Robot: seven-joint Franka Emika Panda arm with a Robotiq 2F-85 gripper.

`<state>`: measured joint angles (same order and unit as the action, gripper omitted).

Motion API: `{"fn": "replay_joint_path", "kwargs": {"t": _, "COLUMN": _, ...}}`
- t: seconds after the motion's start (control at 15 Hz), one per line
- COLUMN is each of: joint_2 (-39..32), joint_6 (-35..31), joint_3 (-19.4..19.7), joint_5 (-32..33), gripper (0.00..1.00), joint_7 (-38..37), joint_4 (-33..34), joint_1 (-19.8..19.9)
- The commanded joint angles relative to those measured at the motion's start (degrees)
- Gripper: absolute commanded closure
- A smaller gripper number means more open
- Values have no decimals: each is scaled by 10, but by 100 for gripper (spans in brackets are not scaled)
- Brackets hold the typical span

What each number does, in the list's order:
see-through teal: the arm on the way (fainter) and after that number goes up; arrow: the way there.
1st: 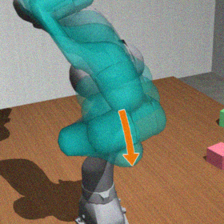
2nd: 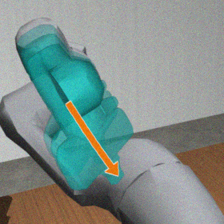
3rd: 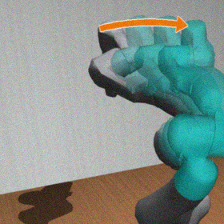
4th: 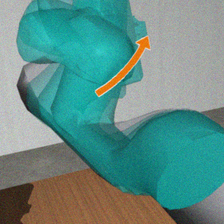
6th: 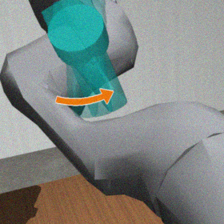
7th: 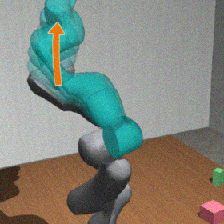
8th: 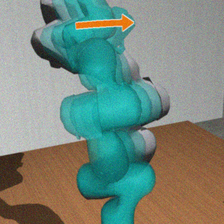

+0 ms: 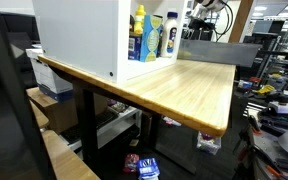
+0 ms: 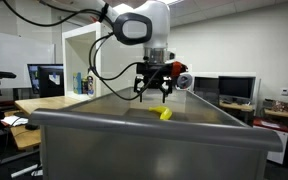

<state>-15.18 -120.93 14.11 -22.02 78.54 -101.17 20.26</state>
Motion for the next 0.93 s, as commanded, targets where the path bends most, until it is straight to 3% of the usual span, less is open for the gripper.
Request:
{"fn": "replay_joint_path", "kwargs": {"t": 0.0, "joint_2": -33, "joint_6": 14, "joint_3": -15, "joint_5": 21, "gripper": 0, "joint_7": 16, "joint_4": 44, "joint_1": 13}}
{"fn": "replay_joint_path", "kwargs": {"t": 0.87, "joint_2": -86, "joint_6": -3, "joint_3": -39, "joint_5": 73, "gripper": 0, "joint_7": 33, "joint_4": 87, "joint_1": 26}}
